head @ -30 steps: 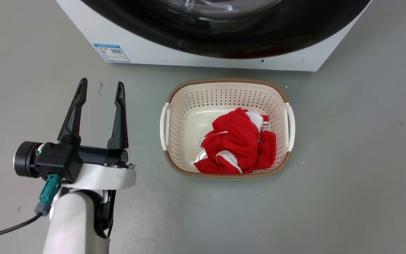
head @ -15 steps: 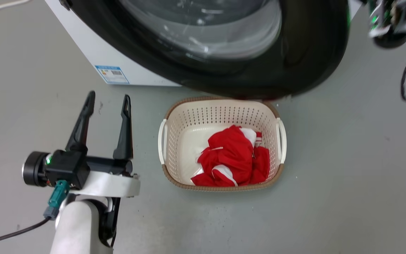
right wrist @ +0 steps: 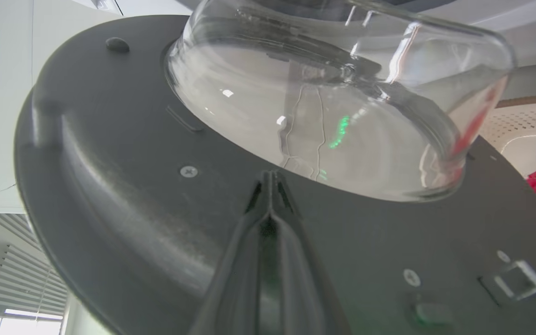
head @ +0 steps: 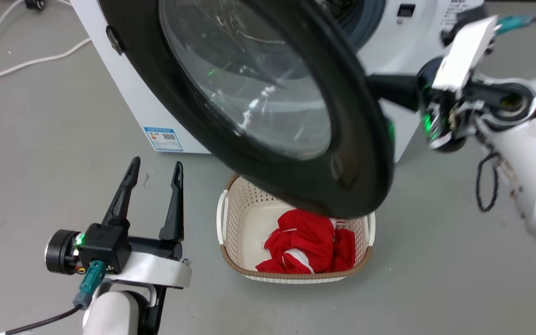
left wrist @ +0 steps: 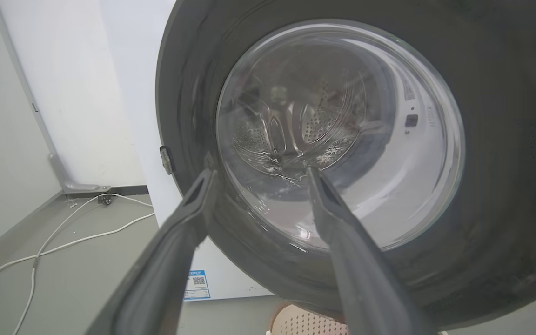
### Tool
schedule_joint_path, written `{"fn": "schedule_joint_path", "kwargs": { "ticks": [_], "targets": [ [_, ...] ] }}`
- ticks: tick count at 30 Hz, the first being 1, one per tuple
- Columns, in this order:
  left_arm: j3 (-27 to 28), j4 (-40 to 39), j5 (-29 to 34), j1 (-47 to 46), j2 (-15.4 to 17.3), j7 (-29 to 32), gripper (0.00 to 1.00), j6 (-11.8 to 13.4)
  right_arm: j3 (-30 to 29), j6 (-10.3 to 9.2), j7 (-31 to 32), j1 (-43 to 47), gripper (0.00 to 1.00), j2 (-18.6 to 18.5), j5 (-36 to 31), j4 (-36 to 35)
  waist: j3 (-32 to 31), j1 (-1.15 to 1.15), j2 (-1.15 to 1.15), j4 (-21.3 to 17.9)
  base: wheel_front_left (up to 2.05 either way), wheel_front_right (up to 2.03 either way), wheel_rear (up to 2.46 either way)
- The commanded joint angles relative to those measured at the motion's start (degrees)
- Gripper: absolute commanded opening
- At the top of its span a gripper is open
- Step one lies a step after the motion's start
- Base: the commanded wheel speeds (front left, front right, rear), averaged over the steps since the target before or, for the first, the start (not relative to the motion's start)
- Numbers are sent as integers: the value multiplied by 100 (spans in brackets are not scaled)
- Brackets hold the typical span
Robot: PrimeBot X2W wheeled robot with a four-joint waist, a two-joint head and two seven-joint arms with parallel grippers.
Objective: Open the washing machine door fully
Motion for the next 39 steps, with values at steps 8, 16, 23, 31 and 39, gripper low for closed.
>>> {"fn": "schedule_joint_path", "kwargs": {
  "ticks": [8,16,23,31,39],
  "targets": [
    [-195,58,-58,175,-10,-15,100,32,315,-2,103,853,0,206,178,-1107,-243,0,0,28,0,0,0],
    [-274,80,-111,177,-11,-15,100,63,673,-1,-119,1206,0,242,284,-1818,-278,0,0,32,0,0,0],
    [-257,71,-152,156,-12,-15,100,101,871,-2,-728,1352,0,91,366,-2263,-267,0,0,11,0,0,0],
    [-181,55,-197,206,-11,-15,100,155,492,-1,-2608,1740,0,-386,286,-2261,-303,0,0,-72,0,0,0],
    [-85,55,-145,305,-10,-15,100,183,47,-1,-4132,2745,0,-949,421,-2770,-380,0,0,-186,0,0,0]
  ]
}}
